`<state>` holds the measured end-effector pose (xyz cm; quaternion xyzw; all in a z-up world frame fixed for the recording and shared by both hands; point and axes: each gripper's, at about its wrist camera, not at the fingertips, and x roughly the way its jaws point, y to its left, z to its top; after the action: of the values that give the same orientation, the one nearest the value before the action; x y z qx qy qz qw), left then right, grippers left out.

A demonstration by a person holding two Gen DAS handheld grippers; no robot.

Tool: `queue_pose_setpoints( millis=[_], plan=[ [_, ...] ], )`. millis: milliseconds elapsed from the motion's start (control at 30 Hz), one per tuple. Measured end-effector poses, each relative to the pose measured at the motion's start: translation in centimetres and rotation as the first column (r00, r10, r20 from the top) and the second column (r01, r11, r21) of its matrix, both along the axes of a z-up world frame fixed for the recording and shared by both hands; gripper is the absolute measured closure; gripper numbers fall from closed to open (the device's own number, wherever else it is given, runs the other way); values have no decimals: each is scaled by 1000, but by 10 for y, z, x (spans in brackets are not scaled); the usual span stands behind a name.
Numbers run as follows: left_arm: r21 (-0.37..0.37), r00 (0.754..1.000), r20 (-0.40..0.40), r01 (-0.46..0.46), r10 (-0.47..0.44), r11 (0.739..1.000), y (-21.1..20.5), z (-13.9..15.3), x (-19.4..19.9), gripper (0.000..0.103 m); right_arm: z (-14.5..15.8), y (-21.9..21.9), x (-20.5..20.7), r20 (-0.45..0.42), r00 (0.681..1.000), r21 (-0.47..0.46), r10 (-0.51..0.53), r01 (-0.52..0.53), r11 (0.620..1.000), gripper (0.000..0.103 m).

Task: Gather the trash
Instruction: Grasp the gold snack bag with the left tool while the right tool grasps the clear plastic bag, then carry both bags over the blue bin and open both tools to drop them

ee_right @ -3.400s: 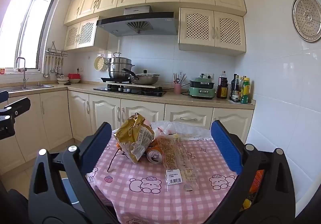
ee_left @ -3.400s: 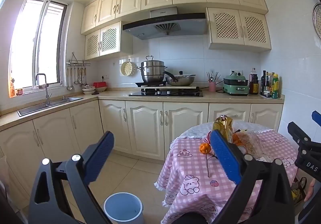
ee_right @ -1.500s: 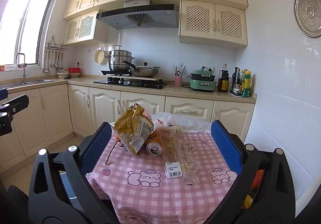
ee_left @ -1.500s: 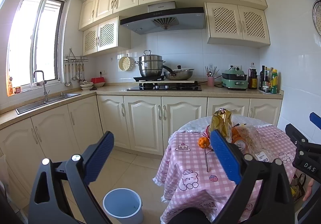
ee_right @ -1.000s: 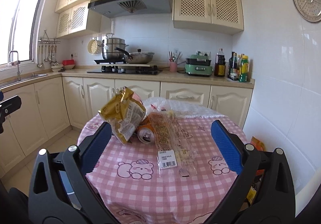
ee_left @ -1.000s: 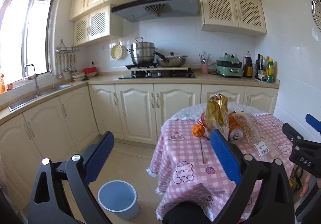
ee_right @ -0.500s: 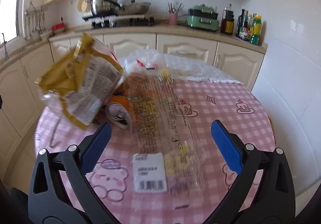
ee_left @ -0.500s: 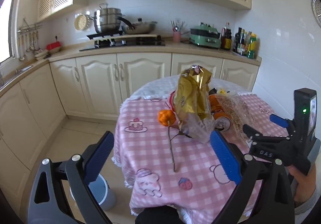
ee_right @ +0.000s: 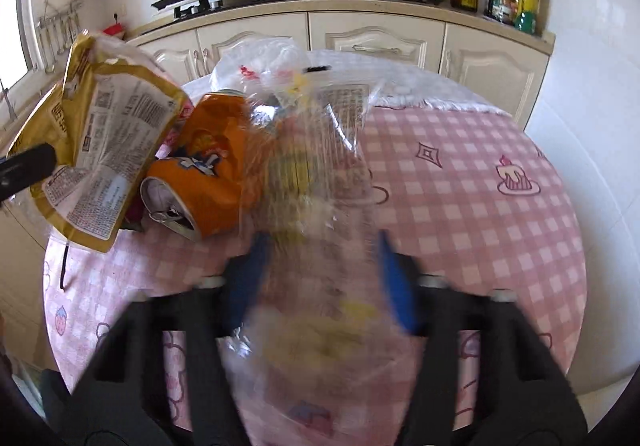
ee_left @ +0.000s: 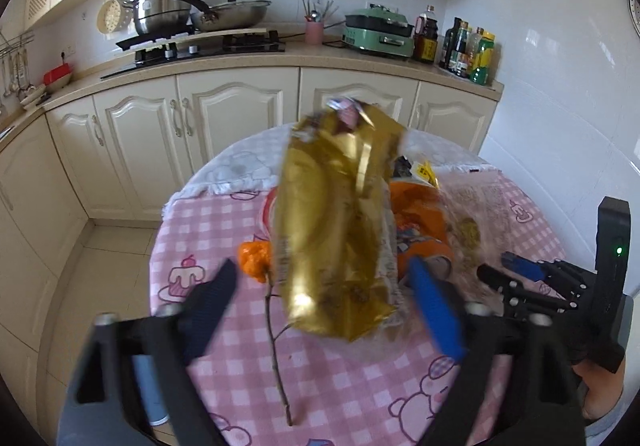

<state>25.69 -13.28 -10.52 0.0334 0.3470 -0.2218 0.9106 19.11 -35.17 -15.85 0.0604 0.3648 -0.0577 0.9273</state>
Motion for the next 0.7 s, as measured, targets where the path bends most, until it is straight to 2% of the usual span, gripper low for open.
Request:
queue_pose_setpoints(
  millis=[33,100,167,267,433,700],
  plan=[
    [-20,1000,-21,13,-14,1000,0,-2,2,58,2,-1,-2,16,1000,10,4,-4,1000,74],
    [-68,999,-33,31,-33,997,4,-3,1,73,6,0,-6,37,999,11,4,-4,1000,79],
    [-106,998,-17,55,-57,993,7,0,-4,101,12,1,-12,68,998,5,-1,1,1000,85],
    [-150,997,13,84,-83,985,12,9,-15,101,22,2,-17,101,995,5,-4,3,1000,95],
    [-202,990,82,133,-118,970,19,26,-37,101,48,8,-29,184,983,-2,-20,21,1000,98],
    [-258,986,164,84,-42,962,74,56,-56,101,102,57,-50,335,941,-70,49,-26,997,98]
  ],
)
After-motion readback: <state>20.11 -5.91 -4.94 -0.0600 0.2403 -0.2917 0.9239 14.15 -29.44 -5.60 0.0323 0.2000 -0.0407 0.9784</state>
